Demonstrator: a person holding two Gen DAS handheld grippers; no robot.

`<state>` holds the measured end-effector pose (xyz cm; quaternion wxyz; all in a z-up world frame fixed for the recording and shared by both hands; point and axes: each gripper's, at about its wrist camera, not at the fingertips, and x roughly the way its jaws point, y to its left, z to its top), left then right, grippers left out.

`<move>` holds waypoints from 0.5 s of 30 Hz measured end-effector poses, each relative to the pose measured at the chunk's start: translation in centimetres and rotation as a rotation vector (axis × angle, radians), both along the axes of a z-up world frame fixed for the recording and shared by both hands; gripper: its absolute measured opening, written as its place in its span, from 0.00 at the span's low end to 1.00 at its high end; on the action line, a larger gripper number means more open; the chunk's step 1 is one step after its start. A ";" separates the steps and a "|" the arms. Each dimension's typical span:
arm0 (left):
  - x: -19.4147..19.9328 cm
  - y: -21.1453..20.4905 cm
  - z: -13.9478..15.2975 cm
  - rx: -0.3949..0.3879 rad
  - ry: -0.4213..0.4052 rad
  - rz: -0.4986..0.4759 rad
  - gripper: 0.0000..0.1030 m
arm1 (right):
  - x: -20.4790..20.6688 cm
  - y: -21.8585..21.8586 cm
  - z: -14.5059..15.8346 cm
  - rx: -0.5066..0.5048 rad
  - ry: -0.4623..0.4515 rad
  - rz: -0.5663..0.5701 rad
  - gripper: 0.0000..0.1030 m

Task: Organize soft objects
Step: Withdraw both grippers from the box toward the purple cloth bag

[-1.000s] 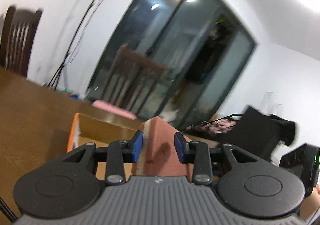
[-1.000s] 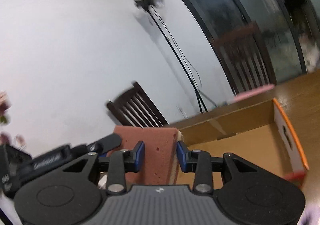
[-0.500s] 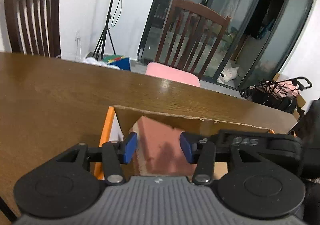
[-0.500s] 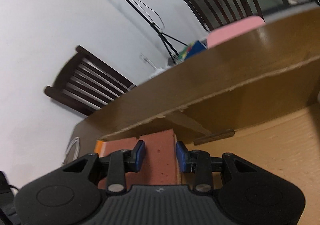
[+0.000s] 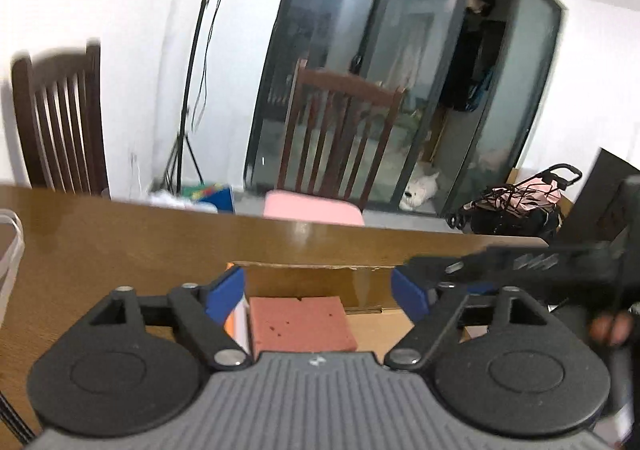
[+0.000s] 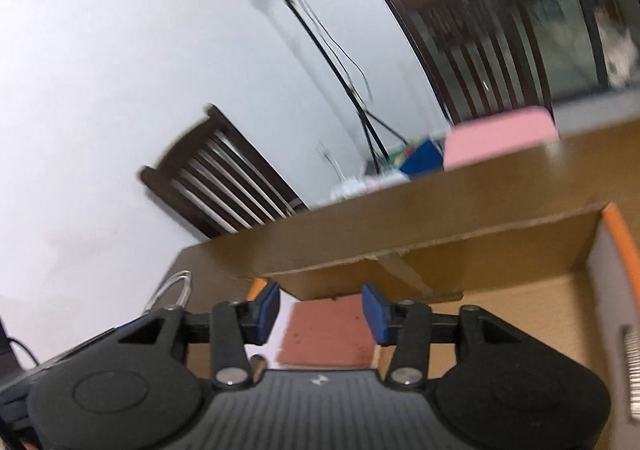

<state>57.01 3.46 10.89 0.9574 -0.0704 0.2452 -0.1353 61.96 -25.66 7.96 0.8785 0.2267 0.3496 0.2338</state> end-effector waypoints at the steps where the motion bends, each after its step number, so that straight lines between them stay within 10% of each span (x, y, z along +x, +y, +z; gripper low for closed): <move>1: -1.5 0.0 0.4 0.026 -0.022 0.006 0.84 | -1.5 -0.6 1.1 -0.004 -0.025 0.002 0.54; 5: -8.1 0.7 2.4 0.065 -0.097 0.005 0.99 | -8.1 -2.8 5.1 -0.032 -0.116 0.009 0.59; 15: -25.5 1.3 2.4 0.043 -0.201 -0.011 1.00 | -28.3 -6.5 8.2 -0.127 -0.355 0.006 0.77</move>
